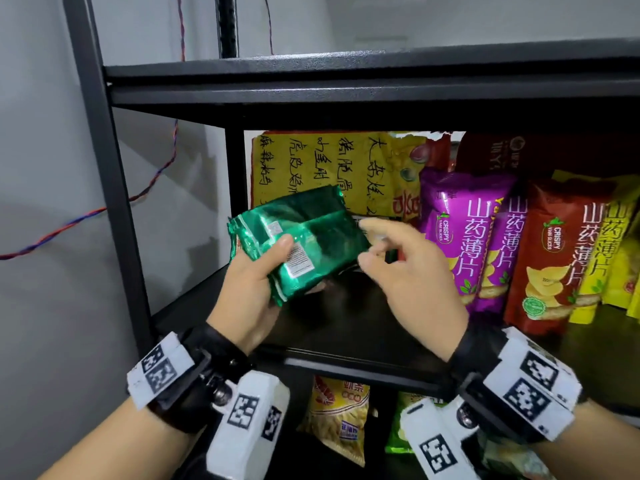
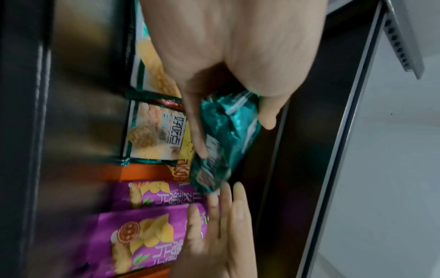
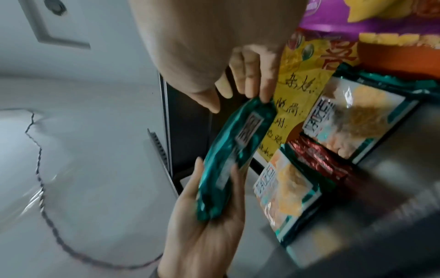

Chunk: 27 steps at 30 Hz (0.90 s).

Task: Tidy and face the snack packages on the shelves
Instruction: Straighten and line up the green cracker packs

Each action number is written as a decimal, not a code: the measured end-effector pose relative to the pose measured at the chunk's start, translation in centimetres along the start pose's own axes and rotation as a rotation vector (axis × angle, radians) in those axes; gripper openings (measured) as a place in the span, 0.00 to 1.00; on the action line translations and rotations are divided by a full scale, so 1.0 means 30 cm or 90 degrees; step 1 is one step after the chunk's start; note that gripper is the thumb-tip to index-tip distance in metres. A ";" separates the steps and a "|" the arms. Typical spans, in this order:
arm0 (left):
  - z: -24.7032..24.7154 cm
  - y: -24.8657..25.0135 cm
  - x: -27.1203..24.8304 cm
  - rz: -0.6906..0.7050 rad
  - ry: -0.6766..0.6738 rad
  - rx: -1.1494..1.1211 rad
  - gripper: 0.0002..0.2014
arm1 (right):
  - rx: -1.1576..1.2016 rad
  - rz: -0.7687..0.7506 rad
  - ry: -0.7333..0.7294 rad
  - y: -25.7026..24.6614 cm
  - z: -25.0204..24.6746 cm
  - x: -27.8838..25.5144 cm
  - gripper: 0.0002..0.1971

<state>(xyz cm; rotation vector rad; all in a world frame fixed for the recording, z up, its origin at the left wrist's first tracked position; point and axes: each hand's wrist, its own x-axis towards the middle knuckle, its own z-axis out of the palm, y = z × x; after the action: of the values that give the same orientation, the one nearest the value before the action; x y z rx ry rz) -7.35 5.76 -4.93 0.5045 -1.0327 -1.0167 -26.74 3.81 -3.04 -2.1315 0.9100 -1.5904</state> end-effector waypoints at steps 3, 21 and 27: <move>-0.044 0.007 -0.003 -0.045 -0.036 -0.037 0.34 | 0.065 0.163 -0.056 0.013 -0.032 0.052 0.36; -0.078 0.016 0.011 0.235 -0.098 0.320 0.21 | 0.318 0.145 -0.044 0.093 -0.028 0.040 0.21; -0.055 0.040 0.016 0.218 -0.022 0.369 0.28 | 0.305 0.153 -0.175 0.080 -0.045 0.037 0.18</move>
<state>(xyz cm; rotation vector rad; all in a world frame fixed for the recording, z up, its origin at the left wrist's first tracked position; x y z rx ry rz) -5.29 5.73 -4.56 0.7481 -1.3945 -0.4135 -28.52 1.44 -3.24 -1.7696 0.5939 -1.2091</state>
